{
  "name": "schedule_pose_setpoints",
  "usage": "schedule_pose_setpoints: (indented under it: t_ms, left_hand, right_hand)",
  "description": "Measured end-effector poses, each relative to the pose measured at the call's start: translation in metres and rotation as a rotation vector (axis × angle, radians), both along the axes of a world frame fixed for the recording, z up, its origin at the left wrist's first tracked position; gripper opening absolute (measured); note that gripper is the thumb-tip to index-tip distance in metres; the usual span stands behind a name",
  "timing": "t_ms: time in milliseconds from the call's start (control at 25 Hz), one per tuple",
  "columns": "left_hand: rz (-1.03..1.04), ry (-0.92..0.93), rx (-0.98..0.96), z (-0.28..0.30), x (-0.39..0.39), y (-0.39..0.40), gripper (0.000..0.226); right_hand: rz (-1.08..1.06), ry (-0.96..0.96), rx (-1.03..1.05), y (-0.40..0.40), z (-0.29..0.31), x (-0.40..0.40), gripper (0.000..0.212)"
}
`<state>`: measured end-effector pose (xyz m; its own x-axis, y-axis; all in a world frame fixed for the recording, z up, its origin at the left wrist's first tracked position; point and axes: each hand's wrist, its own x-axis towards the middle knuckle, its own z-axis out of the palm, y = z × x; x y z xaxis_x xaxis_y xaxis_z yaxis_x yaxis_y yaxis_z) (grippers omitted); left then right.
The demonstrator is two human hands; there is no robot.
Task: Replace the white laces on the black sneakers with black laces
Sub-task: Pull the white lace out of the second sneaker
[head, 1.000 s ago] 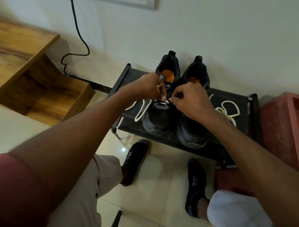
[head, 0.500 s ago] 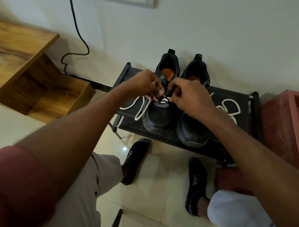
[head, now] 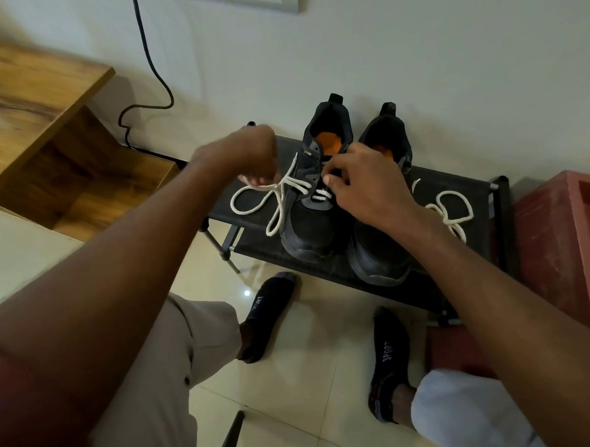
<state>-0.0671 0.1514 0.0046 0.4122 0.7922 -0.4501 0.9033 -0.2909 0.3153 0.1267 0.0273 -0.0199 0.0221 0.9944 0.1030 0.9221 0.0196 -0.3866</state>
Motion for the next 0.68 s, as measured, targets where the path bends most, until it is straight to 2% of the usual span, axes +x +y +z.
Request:
schedule_pose_setpoints:
  t_ms: [40,80,200,280,440,600,640,680]
  left_hand:
    - [-0.069,0.14,0.058,0.001,-0.002,-0.003,0.027]
    - [-0.121,0.204,0.097,0.001,-0.002,-0.006,0.048]
    - [-0.243,0.028,0.075,0.003,0.006,-0.017,0.118]
    - [-0.301,-0.019,0.004,-0.003,0.015,-0.027,0.141]
    - [-0.285,-0.065,-0.088,-0.019,0.02,-0.035,0.15]
    - [-0.237,-0.124,-0.064,-0.018,0.018,-0.039,0.15]
    - [-0.236,-0.114,-0.05,-0.018,0.018,-0.04,0.15]
    - [-0.238,-0.109,-0.042,-0.017,0.018,-0.041,0.15]
  right_hand:
    - [-0.002,-0.056,-0.022,0.001,0.0,-0.004,0.021]
    - [0.0,-0.111,-0.049,0.001,0.002,-0.009,0.023]
    - [-0.014,-0.176,-0.117,0.005,0.008,-0.023,0.022]
    - [-0.048,-0.158,-0.148,0.008,0.006,-0.029,0.022]
    - [-0.168,-0.019,-0.064,0.007,0.001,-0.03,0.01]
    - [-0.485,0.181,0.045,-0.01,-0.002,-0.032,0.012]
    - [-0.511,0.195,0.067,-0.015,-0.001,-0.036,0.008]
    - [-0.468,0.131,0.113,-0.018,0.001,-0.039,0.006]
